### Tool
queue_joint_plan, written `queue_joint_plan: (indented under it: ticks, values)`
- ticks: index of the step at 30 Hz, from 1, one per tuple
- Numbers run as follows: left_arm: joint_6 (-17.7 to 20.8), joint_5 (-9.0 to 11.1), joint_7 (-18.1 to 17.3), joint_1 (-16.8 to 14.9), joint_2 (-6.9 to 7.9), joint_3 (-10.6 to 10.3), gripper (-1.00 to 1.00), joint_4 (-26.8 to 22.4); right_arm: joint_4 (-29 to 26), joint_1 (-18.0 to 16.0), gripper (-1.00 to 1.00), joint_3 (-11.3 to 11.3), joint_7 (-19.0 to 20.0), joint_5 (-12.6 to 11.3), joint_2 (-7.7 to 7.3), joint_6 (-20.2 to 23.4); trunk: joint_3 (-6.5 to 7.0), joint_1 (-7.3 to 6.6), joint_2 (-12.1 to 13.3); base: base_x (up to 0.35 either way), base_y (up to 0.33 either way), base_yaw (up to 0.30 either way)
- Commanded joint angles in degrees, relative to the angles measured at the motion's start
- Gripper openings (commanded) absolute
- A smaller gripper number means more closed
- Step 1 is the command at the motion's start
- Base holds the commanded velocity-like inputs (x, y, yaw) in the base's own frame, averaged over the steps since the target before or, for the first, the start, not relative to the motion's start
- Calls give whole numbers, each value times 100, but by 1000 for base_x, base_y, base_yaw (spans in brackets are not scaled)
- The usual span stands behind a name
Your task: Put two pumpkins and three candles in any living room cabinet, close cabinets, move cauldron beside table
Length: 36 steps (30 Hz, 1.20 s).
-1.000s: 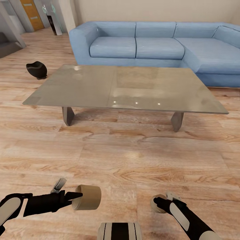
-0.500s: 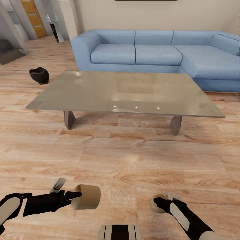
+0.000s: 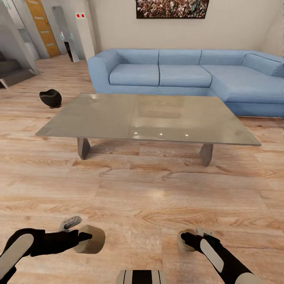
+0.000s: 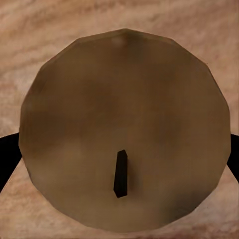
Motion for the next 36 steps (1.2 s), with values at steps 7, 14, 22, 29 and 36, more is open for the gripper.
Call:
queue_joint_plan:
  ticks: [7, 14, 22, 29, 36]
  values:
    - [-13, -683, 953, -23, -643, -7, -100, -17, 8, -1, -100, 28, -56, -75, -13, -44, 151, -19, 7, 0, 0, 0]
    - [-11, -1696, 993, -23, -1198, -12, -100, 5, 37, -1, -100, 35, -49, -69, 15, -78, 307, -37, 17, 0, 0, 0]
    - [-15, -1824, 999, -23, -1246, -2, -100, 6, 73, -1, -100, 18, -51, -167, -3, -83, 484, -58, 28, 0, 0, 0]
    - [-16, -1858, 1002, -23, -1247, -8, -100, 6, 356, -1, -100, 25, -49, -170, 17, -477, 639, -76, 37, 0, 0, 0]
    - [-16, -1875, 1003, -23, -1248, -19, -100, 32, 414, -1, -100, 26, -41, -171, 29, -594, 794, -94, 46, 0, 0, 0]
